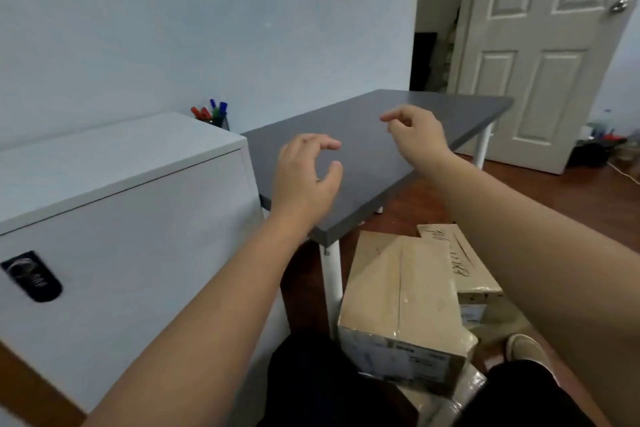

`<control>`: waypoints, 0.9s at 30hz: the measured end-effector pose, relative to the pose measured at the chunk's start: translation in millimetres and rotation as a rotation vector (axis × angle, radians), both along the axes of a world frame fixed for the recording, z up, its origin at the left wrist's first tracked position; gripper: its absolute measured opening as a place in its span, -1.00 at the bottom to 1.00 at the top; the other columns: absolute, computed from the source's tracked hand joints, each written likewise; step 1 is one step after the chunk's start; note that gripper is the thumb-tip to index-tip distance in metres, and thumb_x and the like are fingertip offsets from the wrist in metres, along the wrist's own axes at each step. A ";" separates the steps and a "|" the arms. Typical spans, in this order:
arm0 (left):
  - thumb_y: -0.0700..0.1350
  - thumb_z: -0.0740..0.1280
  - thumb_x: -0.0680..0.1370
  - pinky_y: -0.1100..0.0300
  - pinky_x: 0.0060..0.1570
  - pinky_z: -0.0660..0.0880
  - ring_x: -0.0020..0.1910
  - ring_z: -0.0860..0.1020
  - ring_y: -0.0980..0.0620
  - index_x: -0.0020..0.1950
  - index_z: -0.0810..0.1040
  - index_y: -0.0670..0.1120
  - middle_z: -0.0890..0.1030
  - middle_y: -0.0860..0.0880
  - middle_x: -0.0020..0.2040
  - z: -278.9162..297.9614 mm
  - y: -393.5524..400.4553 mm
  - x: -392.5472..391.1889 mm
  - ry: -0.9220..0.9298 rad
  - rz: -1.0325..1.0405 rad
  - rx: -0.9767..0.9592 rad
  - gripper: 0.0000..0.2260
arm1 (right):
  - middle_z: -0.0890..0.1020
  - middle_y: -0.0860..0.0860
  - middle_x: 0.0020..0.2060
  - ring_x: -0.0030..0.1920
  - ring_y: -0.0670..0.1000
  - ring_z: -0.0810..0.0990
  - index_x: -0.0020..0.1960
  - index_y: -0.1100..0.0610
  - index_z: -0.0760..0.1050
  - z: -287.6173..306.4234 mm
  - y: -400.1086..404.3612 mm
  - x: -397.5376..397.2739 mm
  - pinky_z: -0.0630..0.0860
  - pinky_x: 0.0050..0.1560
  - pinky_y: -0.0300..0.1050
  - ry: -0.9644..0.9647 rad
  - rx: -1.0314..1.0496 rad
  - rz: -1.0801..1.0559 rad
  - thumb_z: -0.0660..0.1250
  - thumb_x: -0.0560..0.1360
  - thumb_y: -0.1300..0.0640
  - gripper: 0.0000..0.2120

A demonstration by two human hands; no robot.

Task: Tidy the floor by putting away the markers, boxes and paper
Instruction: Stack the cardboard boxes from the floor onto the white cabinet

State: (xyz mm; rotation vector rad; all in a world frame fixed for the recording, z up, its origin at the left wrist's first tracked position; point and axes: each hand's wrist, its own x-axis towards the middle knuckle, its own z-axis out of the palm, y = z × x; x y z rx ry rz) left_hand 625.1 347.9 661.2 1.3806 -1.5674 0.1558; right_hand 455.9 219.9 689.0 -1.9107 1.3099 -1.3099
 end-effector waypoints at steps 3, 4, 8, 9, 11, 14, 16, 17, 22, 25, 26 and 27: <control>-0.11 0.32 0.50 0.27 0.14 0.30 0.17 0.45 0.05 0.09 0.60 -0.02 0.55 0.02 0.11 -37.9 -18.0 -65.5 -0.119 -0.203 0.055 -0.81 | 0.62 -0.08 -0.08 -0.19 -0.04 0.57 0.04 -0.07 0.58 -30.5 -6.4 -71.6 0.42 -0.31 -0.21 -0.008 0.056 -0.157 0.18 0.54 0.10 -0.78; -0.09 0.30 0.50 0.23 0.15 0.35 0.15 0.45 0.06 0.10 0.60 -0.02 0.54 0.04 0.11 -52.6 -23.4 -82.0 -0.164 -0.255 0.108 -0.79 | 0.62 -0.08 -0.08 -0.19 -0.03 0.58 0.05 -0.07 0.58 -43.6 -6.7 -92.3 0.45 -0.29 -0.18 -0.005 0.097 -0.195 0.19 0.54 0.10 -0.78; 0.00 0.29 0.53 0.08 0.26 0.40 0.29 0.37 0.05 0.29 0.49 0.07 0.44 0.08 0.25 -122.0 -49.5 -113.4 -0.247 -0.285 0.532 -0.68 | 0.60 -0.07 -0.14 -0.31 -0.09 0.51 0.05 -0.06 0.55 -113.0 -5.5 -151.8 0.35 -0.41 -0.20 0.040 0.266 -0.290 0.19 0.53 0.08 -0.81; 0.02 0.30 0.53 0.04 0.31 0.38 0.35 0.34 0.00 0.35 0.44 0.07 0.40 0.05 0.33 -139.6 -54.7 -114.8 -0.240 -0.252 0.673 -0.62 | 0.59 -0.07 -0.13 -0.29 -0.10 0.51 0.08 -0.06 0.53 -134.0 -4.8 -160.5 0.34 -0.41 -0.20 0.069 0.329 -0.302 0.20 0.54 0.07 -0.82; 0.06 0.31 0.53 -0.04 0.37 0.31 0.44 0.27 -0.12 0.46 0.32 0.06 0.30 -0.04 0.47 -175.8 -60.0 -109.9 -0.222 -0.154 0.947 -0.50 | 0.57 -0.09 -0.14 -0.26 -0.09 0.51 0.20 -0.02 0.48 -178.5 0.0 -170.3 0.37 -0.37 -0.19 0.127 0.512 -0.287 0.21 0.55 0.04 -0.76; 0.16 0.26 0.52 -0.09 0.43 0.21 0.49 0.19 -0.19 0.56 0.17 -0.01 0.19 -0.09 0.55 -227.0 -57.8 -92.0 -0.299 0.003 1.209 -0.35 | 0.56 0.07 0.16 0.10 0.10 0.55 0.40 0.12 0.36 -244.6 13.2 -170.5 0.47 0.00 -0.08 0.154 0.774 -0.188 0.26 0.54 0.00 -0.54; 0.23 0.29 0.50 -0.09 0.46 0.16 0.52 0.14 -0.17 0.59 0.09 -0.04 0.05 -0.09 0.60 -250.7 -53.1 -81.4 -0.245 0.062 1.250 -0.24 | 0.48 0.12 0.30 0.25 0.15 0.47 0.43 0.20 0.31 -277.0 26.3 -163.5 0.42 0.21 0.00 0.110 0.876 -0.101 0.28 0.55 -0.01 -0.47; 0.24 0.34 0.48 -0.08 0.48 0.14 0.54 0.12 -0.15 0.59 0.07 -0.04 0.00 -0.09 0.61 -258.1 -51.2 -78.4 -0.152 0.077 1.236 -0.19 | 0.48 0.08 0.30 0.24 0.12 0.47 0.42 0.21 0.32 -287.9 33.4 -158.7 0.42 0.20 0.00 0.040 0.911 -0.059 0.29 0.55 0.00 -0.48; 0.23 0.59 0.22 -0.10 0.38 0.36 0.42 0.36 -0.15 0.55 0.16 -0.10 0.39 -0.11 0.45 -271.0 -44.5 -78.2 0.369 0.189 1.100 0.05 | 0.55 0.11 0.26 0.12 0.08 0.57 0.42 0.07 0.31 -318.6 60.3 -146.5 0.53 -0.01 -0.05 -0.365 1.047 0.045 0.37 0.51 -0.01 -0.47; 0.19 0.62 0.23 -0.07 0.29 0.46 0.30 0.51 -0.11 0.44 0.38 -0.09 0.56 -0.04 0.30 -275.9 -35.8 -80.9 0.566 0.155 1.127 -0.12 | 0.59 -0.01 0.14 0.05 0.05 0.58 0.44 -0.16 0.29 -327.7 70.3 -152.0 0.52 -0.20 -0.07 -0.534 1.039 -0.009 0.44 0.46 0.02 -0.39; 0.17 0.62 0.24 -0.05 0.25 0.49 0.25 0.54 -0.09 0.37 0.45 -0.06 0.60 -0.01 0.23 -277.5 -33.0 -83.2 0.605 0.137 1.108 -0.21 | 0.60 -0.04 0.11 0.03 0.05 0.59 0.42 -0.20 0.32 -329.4 71.4 -156.5 0.55 -0.22 -0.06 -0.589 1.043 -0.024 0.46 0.45 0.05 -0.39; 0.18 0.61 0.24 -0.03 0.22 0.51 0.21 0.56 -0.06 0.34 0.46 -0.04 0.61 0.02 0.20 -278.2 -30.0 -86.0 0.634 0.125 1.076 -0.24 | 0.61 -0.05 0.10 0.03 0.05 0.60 0.40 -0.24 0.35 -330.8 71.7 -161.6 0.59 -0.24 -0.01 -0.643 1.053 -0.023 0.47 0.43 0.07 -0.39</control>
